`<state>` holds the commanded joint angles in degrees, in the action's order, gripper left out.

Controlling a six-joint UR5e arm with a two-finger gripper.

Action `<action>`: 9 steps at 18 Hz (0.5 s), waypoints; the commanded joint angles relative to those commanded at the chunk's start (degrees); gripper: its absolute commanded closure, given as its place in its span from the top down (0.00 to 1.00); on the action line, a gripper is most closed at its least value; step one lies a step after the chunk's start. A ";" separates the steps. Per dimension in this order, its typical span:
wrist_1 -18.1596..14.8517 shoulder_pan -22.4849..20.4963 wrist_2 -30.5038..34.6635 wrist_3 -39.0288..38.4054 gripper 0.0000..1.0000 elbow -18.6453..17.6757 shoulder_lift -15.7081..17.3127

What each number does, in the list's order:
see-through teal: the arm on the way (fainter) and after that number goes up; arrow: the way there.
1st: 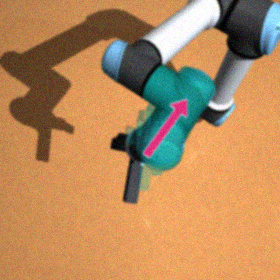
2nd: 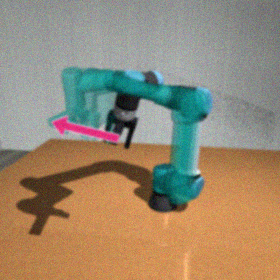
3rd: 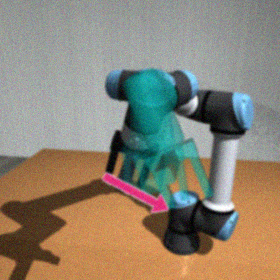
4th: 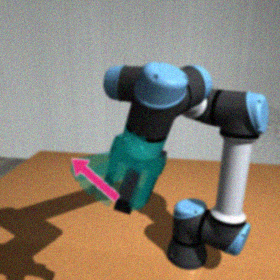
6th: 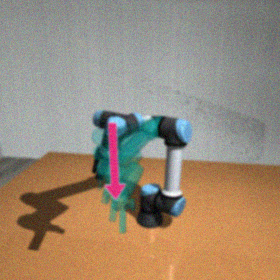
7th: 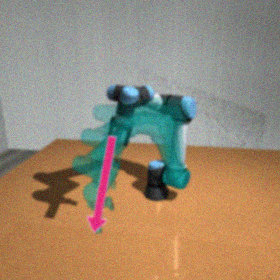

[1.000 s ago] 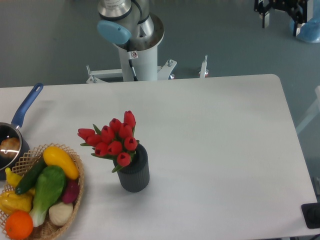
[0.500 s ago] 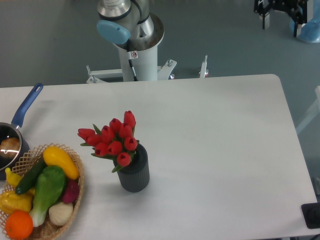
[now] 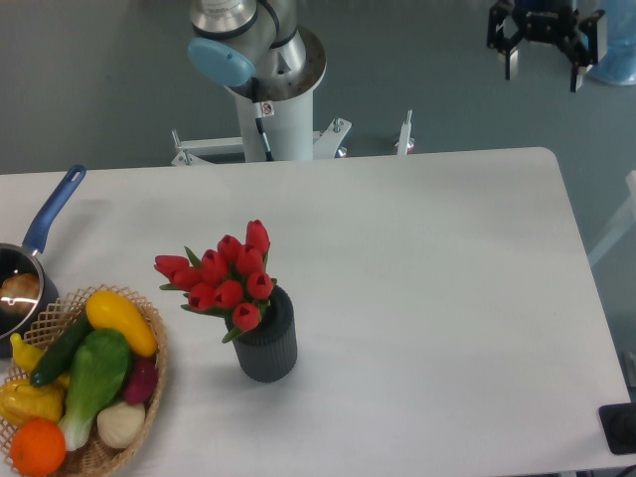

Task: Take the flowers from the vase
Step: 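Move the open gripper down and across toward the red tulips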

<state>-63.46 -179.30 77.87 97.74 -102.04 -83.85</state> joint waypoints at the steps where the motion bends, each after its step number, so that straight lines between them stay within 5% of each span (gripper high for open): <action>1: -0.09 0.09 0.00 -0.26 1.00 0.00 0.09; 9: 0.96 2.64 -9.92 -7.55 1.00 -0.97 -0.09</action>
<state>-62.49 -176.66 67.95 90.18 -103.01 -83.94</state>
